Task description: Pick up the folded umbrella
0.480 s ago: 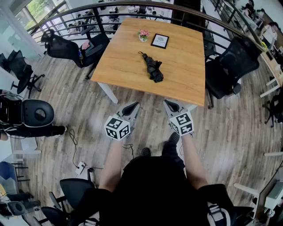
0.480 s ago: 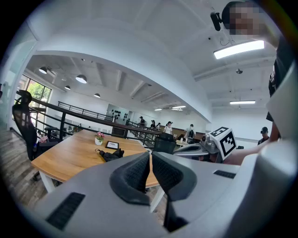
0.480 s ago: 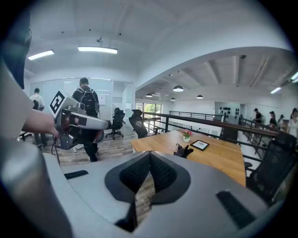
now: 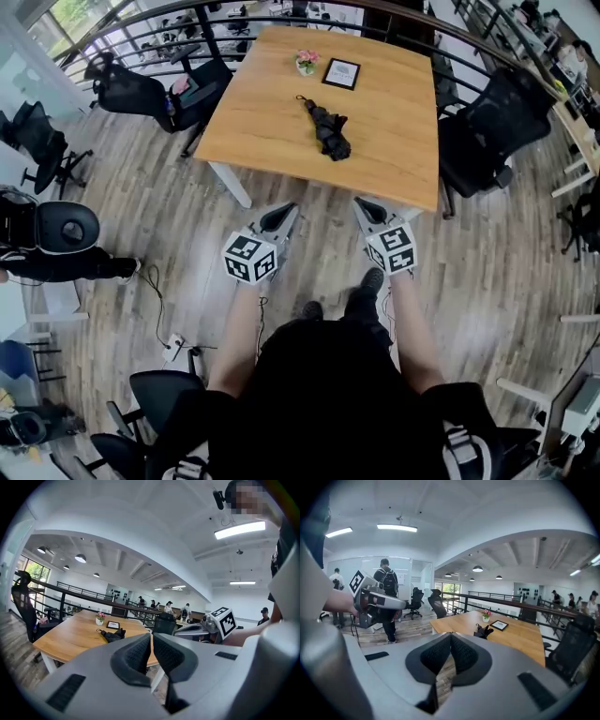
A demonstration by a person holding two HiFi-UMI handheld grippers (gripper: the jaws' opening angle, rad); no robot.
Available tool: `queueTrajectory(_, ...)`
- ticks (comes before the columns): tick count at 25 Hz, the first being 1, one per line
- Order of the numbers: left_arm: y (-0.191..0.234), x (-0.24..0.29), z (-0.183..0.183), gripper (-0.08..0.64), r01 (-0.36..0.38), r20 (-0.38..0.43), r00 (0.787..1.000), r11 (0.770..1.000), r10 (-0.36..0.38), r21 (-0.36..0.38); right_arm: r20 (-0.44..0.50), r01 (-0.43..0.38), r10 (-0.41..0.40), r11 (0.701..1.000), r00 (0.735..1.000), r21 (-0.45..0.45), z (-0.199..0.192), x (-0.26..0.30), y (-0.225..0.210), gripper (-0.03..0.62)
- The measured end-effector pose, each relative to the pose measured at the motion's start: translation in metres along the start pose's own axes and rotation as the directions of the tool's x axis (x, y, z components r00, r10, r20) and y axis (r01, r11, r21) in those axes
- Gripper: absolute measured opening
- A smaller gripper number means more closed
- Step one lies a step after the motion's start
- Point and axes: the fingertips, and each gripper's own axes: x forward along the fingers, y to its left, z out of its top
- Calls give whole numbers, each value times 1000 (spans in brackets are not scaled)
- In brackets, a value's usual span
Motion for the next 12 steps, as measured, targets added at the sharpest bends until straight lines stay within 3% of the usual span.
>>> queueTrajectory(12,2,-18,12,34,2,14,1000,999,-2,34,38,0,0,1000,999,-1,14,-2,9,8)
